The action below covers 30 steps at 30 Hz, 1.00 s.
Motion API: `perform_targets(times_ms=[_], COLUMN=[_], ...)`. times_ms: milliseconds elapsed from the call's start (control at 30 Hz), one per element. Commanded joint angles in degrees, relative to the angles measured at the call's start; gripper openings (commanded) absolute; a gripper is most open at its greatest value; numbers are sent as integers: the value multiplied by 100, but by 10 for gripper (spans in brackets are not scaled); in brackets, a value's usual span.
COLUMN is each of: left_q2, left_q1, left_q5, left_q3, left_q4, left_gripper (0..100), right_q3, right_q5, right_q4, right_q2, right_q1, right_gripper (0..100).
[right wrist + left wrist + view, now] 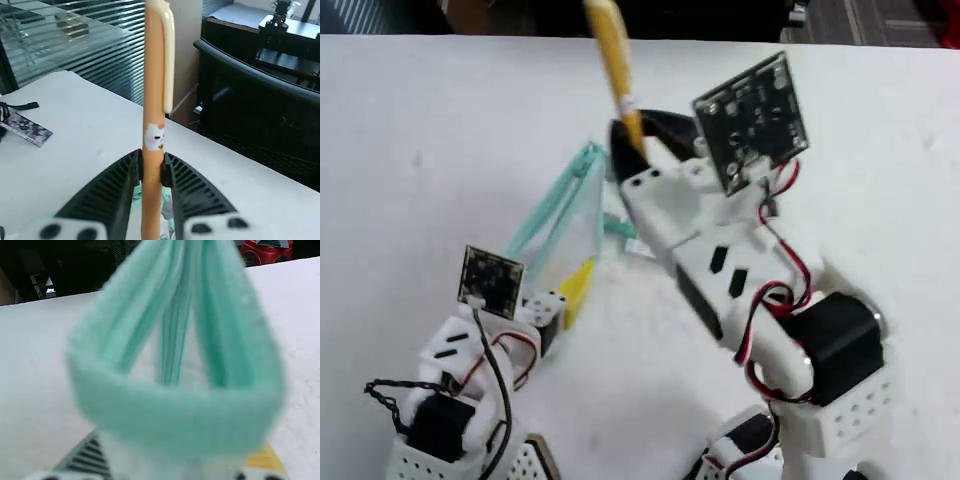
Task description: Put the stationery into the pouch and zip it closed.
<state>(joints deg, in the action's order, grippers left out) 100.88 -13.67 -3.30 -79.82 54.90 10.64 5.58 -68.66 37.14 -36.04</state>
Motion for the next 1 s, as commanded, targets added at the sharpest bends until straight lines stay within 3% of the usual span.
perform_targets(times_ms=[0,200,533,967], left_q2=[-31,-31,-31,-31], left_q1=[-75,-75,-75,-48], left_q5=[-35,-26,-26,-26], left_q3=[18,18,18,44], left_q4=[0,-9,-9,-9], left_gripper=[236,236,237,237], right_q3=[-325,-1424,-2303,-2919], right_q5=[-193,-747,-738,-721], right_q4=[664,1525,2818,2738], right_q2=[145,154,154,163], right_q1=[-453,-840,-1174,-1147], right_gripper=[15,15,15,15])
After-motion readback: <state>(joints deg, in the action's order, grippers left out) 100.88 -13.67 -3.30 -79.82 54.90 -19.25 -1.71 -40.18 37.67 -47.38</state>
